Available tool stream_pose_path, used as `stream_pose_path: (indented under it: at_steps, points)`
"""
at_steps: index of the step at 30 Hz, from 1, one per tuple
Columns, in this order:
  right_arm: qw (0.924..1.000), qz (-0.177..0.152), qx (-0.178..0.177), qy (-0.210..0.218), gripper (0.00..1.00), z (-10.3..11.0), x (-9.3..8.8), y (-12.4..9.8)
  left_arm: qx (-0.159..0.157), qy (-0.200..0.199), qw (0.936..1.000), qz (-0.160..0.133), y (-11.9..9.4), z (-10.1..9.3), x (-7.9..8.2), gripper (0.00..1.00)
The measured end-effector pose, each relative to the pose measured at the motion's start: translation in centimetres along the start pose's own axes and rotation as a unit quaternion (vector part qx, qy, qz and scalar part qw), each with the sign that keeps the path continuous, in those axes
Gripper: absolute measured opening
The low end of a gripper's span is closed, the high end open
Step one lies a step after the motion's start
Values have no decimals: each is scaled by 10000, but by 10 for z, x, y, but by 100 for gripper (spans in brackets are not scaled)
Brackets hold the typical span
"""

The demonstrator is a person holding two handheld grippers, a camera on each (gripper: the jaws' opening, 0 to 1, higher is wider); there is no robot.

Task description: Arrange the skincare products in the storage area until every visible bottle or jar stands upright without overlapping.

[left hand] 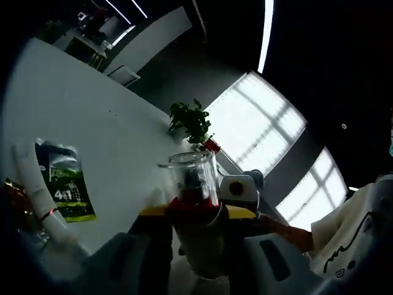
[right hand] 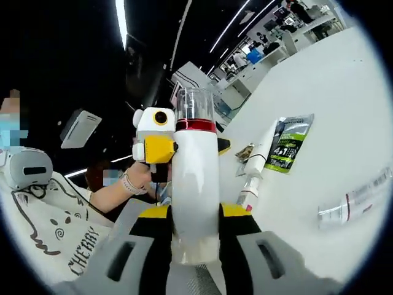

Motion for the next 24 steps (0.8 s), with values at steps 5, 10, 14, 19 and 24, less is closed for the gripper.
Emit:
stream_pose_path:
  at_steps: [5, 10, 14, 19, 24]
  points:
    - [9982, 88, -498, -318, 29, -8, 4, -7, 210, 312, 9993, 14, 2, -4, 4, 26]
    - [9903, 364, -1129, -717, 31, -19, -1, -10, 480, 660, 9965, 191, 5, 2, 2, 26]
    - [9808, 506, -1593, -1003, 31, -27, -6, -9, 920, 993, 9902, 347, 8, 11, -2, 25]
    - [9762, 451, -1848, -1042, 30, -35, -13, -7, 1154, 1491, 9807, 526, 18, 9, -10, 25]
    - [9652, 516, -2270, -1195, 30, -49, -16, -13, 1292, 1696, 9751, 613, 26, 9, -16, 25]
Point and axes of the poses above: the point that each gripper's makers call its tool centre point, and the gripper's own axes: y roughly forward along the fingers, z roughly to its left, x roughly out of its top, the point moved 1 cm from there along -y, roughly backward along the fingers, and after that the axes turned 11 degrees about z, right-handed, at the moved point
